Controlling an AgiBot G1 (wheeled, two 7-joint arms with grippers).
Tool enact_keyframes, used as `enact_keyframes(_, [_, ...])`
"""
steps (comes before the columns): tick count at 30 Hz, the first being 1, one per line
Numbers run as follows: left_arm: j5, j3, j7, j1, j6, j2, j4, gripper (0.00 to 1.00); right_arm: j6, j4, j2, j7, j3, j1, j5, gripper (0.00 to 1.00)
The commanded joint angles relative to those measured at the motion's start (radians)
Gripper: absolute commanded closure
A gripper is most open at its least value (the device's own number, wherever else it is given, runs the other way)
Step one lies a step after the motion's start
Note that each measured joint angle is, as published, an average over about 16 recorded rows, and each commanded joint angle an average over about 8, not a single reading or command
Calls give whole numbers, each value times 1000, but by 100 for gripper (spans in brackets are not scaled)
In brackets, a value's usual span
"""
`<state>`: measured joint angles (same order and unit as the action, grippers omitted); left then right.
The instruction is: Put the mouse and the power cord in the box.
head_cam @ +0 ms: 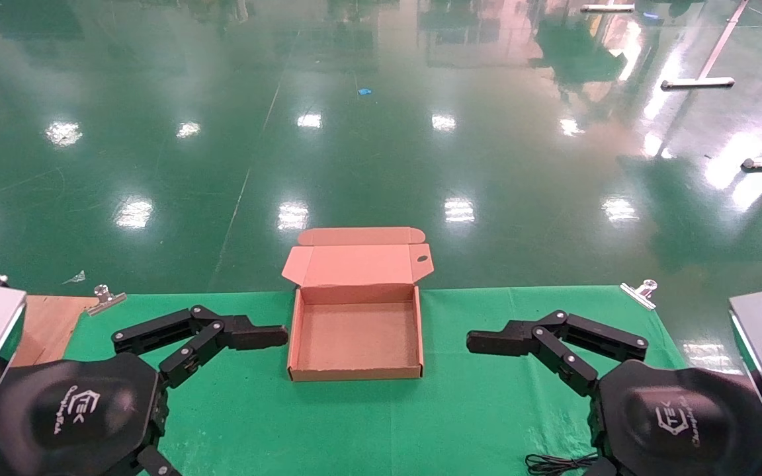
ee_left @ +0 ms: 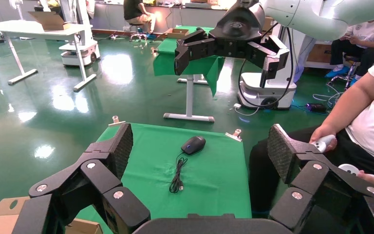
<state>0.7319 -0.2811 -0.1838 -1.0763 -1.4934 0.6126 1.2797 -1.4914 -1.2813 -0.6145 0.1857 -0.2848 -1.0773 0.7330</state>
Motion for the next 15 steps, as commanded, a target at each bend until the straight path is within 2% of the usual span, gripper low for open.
enact_keyframes(1, [0, 0, 0, 0, 0, 0, 0, 0, 0, 0, 0, 0, 0, 0, 0, 0])
enact_keyframes(15, [0, 0, 0, 0, 0, 0, 0, 0, 0, 0, 0, 0, 0, 0, 0, 0])
